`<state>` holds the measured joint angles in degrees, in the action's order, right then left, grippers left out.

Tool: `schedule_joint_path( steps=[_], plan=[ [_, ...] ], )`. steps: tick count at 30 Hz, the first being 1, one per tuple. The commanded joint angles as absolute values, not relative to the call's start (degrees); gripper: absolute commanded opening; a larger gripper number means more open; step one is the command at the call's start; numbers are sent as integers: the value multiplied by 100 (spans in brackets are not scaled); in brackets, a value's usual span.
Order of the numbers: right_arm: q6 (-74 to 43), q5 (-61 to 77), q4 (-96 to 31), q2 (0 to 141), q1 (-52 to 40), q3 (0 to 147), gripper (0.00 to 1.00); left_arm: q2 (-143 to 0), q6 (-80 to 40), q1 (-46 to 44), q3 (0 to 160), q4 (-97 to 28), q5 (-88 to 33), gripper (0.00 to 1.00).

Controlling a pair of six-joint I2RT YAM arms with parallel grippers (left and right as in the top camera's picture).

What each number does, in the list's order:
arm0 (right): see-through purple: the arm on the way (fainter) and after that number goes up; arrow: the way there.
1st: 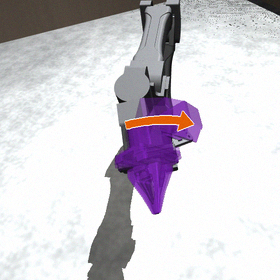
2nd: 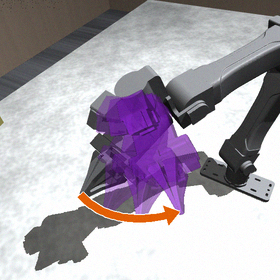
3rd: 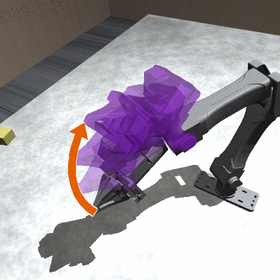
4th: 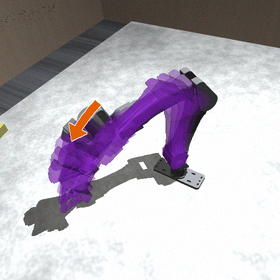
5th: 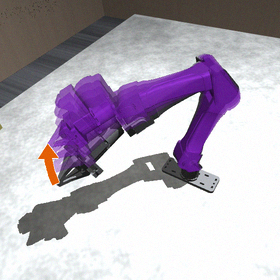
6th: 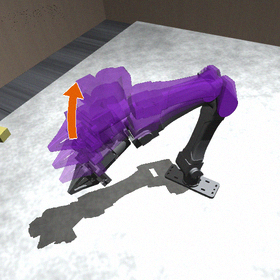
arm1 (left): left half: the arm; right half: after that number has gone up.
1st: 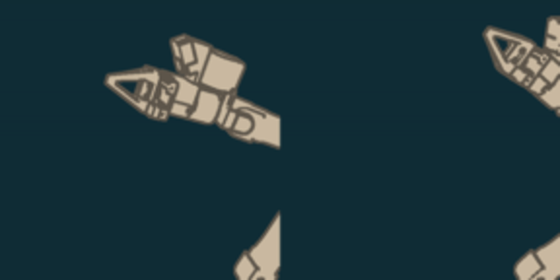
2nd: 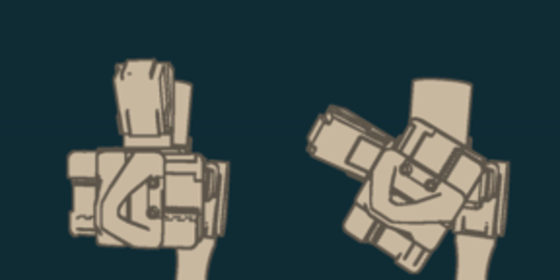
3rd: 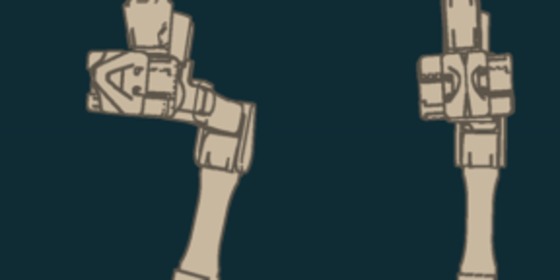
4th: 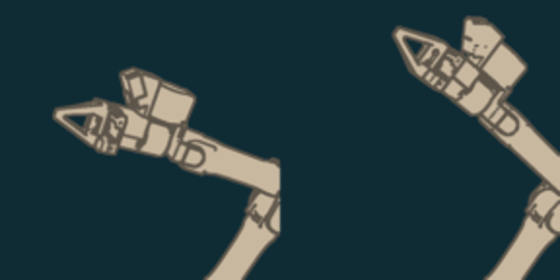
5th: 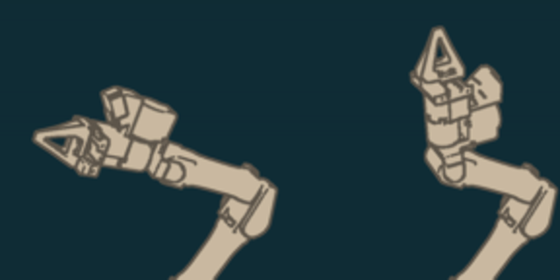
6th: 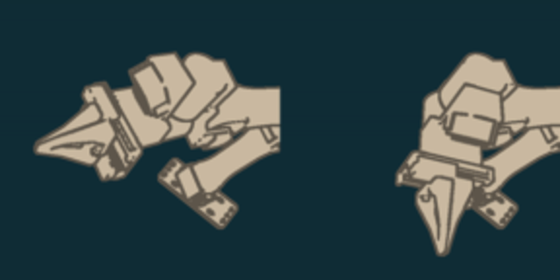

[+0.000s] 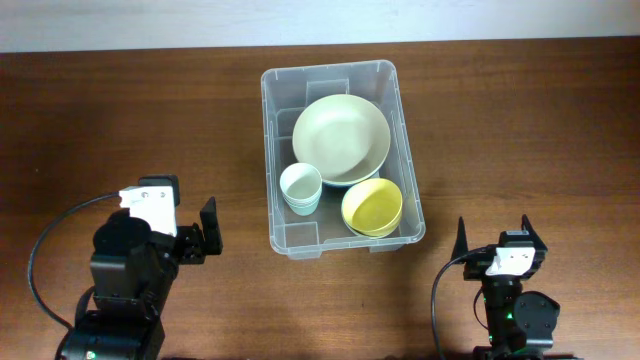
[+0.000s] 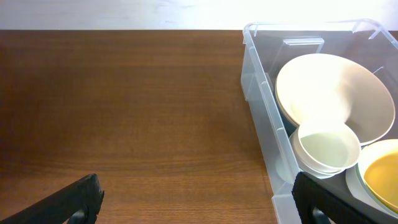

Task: Pack container

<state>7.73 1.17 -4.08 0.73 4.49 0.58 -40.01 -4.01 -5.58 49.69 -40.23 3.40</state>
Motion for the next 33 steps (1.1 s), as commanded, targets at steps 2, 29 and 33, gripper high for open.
schedule_joint_path(
  steps=[2,29,33],
  plan=[
    [814,235,-429,43,414,32,99,-3983,-318,-530,4943,-4121,276,100],
    [814,235,-429,43,414,32,99,-3743,-180,-423,4698,-4484,296,100],
    [814,235,-429,43,414,32,99,-3006,-165,-368,3900,-4322,377,100]
  ],
)
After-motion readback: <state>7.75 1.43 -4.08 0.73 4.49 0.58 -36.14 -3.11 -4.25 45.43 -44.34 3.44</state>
